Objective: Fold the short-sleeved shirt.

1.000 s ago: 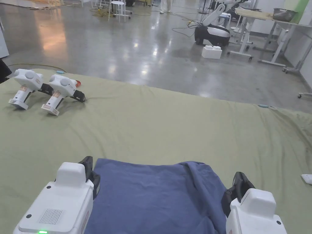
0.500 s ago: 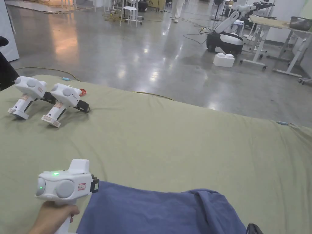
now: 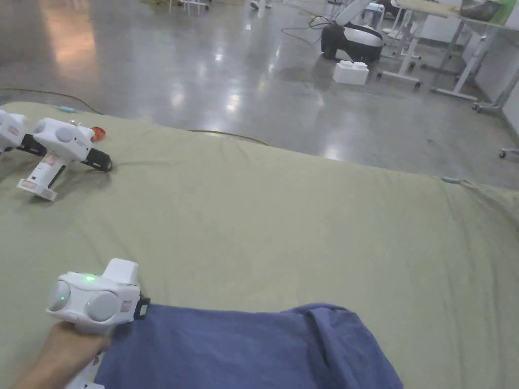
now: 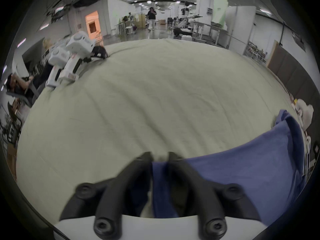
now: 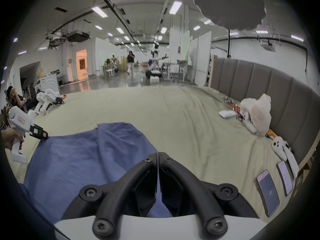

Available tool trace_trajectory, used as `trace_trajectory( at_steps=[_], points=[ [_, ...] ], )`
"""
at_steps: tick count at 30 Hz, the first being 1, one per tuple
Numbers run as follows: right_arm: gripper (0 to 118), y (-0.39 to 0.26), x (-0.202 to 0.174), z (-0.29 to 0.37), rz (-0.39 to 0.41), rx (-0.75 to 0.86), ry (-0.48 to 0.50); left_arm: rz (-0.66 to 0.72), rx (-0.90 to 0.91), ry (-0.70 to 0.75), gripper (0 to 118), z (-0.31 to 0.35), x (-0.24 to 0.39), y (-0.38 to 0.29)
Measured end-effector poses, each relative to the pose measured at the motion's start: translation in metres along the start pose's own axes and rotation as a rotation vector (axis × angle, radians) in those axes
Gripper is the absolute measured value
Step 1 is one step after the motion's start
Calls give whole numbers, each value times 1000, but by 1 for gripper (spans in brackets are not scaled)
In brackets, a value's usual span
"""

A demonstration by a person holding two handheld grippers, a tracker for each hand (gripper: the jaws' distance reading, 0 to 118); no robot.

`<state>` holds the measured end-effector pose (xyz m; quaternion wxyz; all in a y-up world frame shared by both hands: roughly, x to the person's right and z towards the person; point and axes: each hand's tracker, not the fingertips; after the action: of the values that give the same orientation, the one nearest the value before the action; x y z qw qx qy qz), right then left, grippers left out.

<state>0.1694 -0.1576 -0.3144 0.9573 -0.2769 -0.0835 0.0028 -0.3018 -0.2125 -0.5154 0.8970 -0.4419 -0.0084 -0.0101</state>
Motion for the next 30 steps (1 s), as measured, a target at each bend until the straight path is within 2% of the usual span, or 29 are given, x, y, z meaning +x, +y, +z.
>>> trace_trajectory(
  at_steps=[1, 4, 7, 9, 13, 16, 17, 19, 21, 25, 28, 30],
  points=[
    [2, 2, 5, -7, -11, -29, -3, -7, -2, -5, 7, 0, 5, -2],
    [8, 10, 19, -31, -33, -104, 17, -33, -3, 13, 2, 3, 9, -5],
    [36, 26, 30, -57, -14, -198, 55, -2, 17, -6, 1, 18, 8, -4],
    [38, 35, 32, -75, -10, -209, 85, -2, 44, -2, 1, 29, 8, -6],
    [48, 47, 25, -117, 63, -369, 159, 11, 80, -9, 1, 51, 8, -8],
    [47, 45, 20, -143, 13, -452, 205, 10, 88, -1, 1, 63, 8, -13],
    [43, 44, 18, -150, 3, -485, 209, 14, 91, -3, 1, 66, 8, -14],
    [17, 41, 15, -155, 29, -516, 213, 24, 93, -9, 1, 73, 7, -17],
    [8, 39, 13, -155, 66, -503, 204, 30, 99, -8, 1, 80, 8, -20],
    [6, 44, 9, -147, 91, -487, 191, 36, 117, -11, 1, 91, 8, -24],
    [6, 54, 7, -126, 138, -397, 153, 39, 150, -15, 1, 109, 8, -21],
    [6, 64, 12, -112, 125, -341, 145, 37, 194, -13, 1, 126, 5, -17]
  ],
)
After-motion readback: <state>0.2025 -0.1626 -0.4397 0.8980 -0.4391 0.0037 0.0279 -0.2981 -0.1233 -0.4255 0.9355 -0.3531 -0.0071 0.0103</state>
